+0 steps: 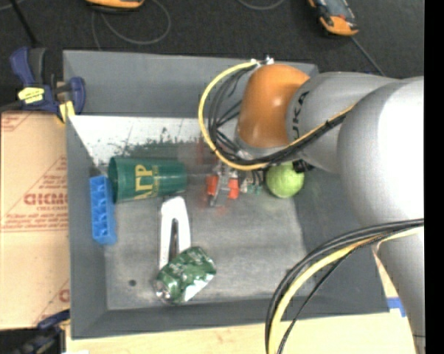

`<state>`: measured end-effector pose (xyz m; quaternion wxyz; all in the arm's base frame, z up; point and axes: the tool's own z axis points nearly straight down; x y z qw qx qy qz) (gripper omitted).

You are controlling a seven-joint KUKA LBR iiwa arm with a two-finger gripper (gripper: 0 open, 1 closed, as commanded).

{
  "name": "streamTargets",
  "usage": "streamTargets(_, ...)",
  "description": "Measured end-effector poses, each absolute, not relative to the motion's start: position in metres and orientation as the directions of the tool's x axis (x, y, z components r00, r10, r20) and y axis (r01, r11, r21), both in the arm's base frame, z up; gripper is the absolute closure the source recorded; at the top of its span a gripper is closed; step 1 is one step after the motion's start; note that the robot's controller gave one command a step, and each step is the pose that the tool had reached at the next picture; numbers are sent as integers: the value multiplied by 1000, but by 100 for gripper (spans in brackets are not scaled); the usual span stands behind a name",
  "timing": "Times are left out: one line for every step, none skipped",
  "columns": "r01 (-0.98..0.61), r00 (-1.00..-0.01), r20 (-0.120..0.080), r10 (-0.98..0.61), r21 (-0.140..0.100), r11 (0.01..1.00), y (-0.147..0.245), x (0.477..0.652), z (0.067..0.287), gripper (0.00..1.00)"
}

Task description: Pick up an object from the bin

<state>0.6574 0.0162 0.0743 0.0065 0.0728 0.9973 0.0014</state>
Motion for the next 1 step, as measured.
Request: streamTargets(143,-990,-13,143,3,990,16,657,74,100)
